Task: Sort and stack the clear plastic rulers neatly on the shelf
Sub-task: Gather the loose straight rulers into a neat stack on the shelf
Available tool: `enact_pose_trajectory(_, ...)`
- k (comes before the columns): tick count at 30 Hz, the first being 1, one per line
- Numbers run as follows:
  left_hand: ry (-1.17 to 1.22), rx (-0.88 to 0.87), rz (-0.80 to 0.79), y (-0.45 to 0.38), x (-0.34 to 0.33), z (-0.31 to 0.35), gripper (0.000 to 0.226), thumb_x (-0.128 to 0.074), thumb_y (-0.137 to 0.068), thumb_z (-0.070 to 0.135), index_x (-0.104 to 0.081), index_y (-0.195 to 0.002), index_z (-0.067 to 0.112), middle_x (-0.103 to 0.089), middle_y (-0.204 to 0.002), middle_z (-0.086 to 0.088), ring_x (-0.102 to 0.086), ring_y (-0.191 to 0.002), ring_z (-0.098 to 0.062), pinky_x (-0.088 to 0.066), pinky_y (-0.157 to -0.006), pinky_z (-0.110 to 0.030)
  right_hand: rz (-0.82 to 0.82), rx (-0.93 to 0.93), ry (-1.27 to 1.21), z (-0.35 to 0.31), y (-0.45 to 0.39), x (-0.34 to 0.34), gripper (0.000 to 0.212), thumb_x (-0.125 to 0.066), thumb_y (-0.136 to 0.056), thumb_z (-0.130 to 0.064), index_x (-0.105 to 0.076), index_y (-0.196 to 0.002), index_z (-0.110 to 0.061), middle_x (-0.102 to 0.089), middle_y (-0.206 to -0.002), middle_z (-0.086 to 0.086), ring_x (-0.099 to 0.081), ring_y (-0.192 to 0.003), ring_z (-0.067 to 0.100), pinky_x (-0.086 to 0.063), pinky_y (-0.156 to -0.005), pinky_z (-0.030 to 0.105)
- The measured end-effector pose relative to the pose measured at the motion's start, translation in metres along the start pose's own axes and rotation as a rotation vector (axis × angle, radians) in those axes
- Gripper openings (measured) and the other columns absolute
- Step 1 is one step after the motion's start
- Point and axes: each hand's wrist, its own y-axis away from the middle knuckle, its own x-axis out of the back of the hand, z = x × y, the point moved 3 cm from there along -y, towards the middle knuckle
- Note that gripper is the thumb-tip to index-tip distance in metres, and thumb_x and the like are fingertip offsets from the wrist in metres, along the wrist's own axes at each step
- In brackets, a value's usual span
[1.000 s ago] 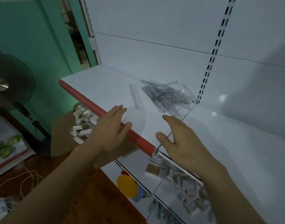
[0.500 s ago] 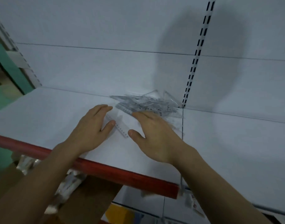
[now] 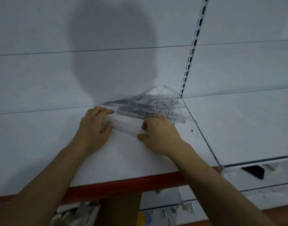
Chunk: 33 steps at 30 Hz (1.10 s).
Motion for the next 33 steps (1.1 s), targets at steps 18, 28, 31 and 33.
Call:
enact_pose_trajectory(18,0.102,-0.091,0.180,0.007,0.008,0.005,0.008,-0.042,-0.098,0.029,-0.048,-0.094,0.033,-0.056,-0.076,0.015,-0.054,-0.071,-0.011,-0.030,-0.080,-0.036,0.498,-0.075,-0.197,0.037,-0.005,0.039,0.018,-0.059,-0.098,-0.029,-0.062,-0.115,-0.022,-0.062,-0.111,0.000,-0.056,-0.105,0.020,-0.047,-0.089,0.036)
enact_pose_trajectory(28,0.238,-0.139,0.090,0.010,0.006,0.009,0.018,-0.039,-0.098,0.042,-0.051,-0.106,0.030,-0.056,-0.072,0.012,-0.054,-0.063,-0.004,-0.040,-0.056,-0.032,0.278,-0.321,-0.016,0.066,0.005,0.025,0.055,-0.072,-0.085,-0.039,-0.055,-0.136,-0.026,-0.062,-0.124,0.000,-0.054,-0.116,0.026,-0.049,-0.098,0.049)
enact_pose_trajectory(31,0.270,-0.127,0.087,0.013,0.008,0.014,0.019,-0.039,-0.099,0.041,-0.052,-0.106,0.028,-0.057,-0.073,0.011,-0.054,-0.065,-0.002,-0.036,-0.054,-0.029,0.345,-0.284,-0.060,0.072,0.010,0.024,0.039,-0.069,-0.089,-0.036,-0.063,-0.127,-0.027,-0.067,-0.109,-0.006,-0.060,-0.106,0.021,-0.051,-0.094,0.043)
enact_pose_trajectory(33,0.296,-0.123,0.084,0.015,0.008,0.023,0.013,-0.043,-0.103,0.035,-0.053,-0.107,0.026,-0.056,-0.069,0.009,-0.054,-0.063,-0.005,-0.034,-0.053,-0.028,0.407,-0.226,-0.053,0.078,0.014,0.025,0.029,-0.068,-0.092,-0.032,-0.067,-0.121,-0.025,-0.068,-0.104,-0.006,-0.062,-0.100,0.019,-0.051,-0.090,0.039)
